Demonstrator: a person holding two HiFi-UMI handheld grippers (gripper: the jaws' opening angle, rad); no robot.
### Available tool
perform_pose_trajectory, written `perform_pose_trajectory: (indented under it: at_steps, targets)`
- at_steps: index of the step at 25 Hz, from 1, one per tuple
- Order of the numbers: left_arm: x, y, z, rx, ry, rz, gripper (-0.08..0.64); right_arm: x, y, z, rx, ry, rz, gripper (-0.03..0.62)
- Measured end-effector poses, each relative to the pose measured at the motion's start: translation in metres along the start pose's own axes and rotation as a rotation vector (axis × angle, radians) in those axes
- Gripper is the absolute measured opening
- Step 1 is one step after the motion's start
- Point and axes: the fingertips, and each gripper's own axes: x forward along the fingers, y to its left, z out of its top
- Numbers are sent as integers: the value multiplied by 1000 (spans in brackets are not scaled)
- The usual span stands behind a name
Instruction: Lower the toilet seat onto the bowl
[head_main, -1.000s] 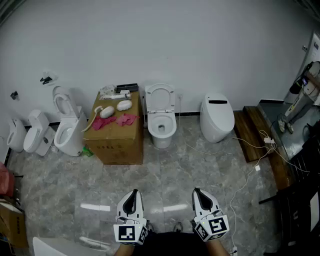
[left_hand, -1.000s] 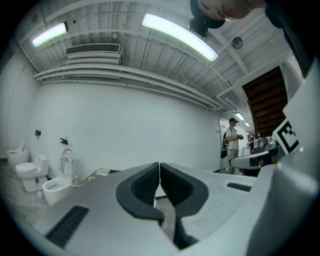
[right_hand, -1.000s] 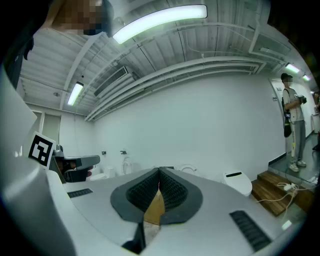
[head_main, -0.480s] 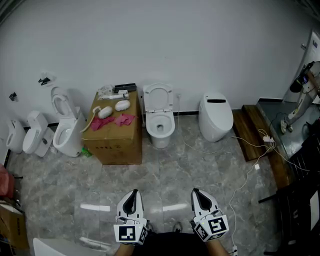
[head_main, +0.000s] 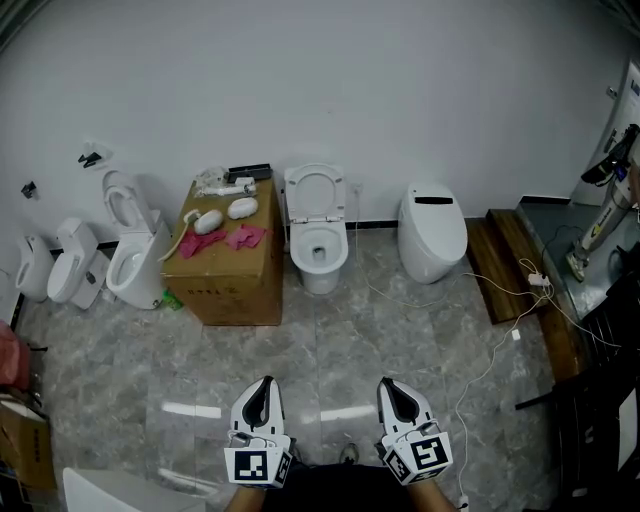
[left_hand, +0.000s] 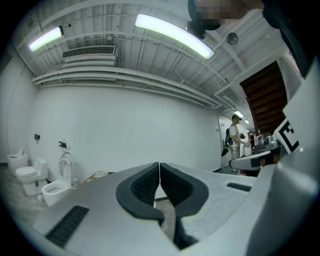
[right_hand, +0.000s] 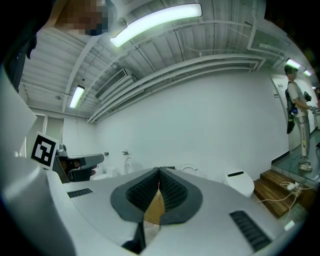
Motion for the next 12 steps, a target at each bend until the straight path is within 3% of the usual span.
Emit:
perform_pose_trajectory:
  at_steps: [12]
  targets:
    - [25, -47, -9, 19, 17, 59, 12, 8, -43, -8, 10, 16, 95, 26]
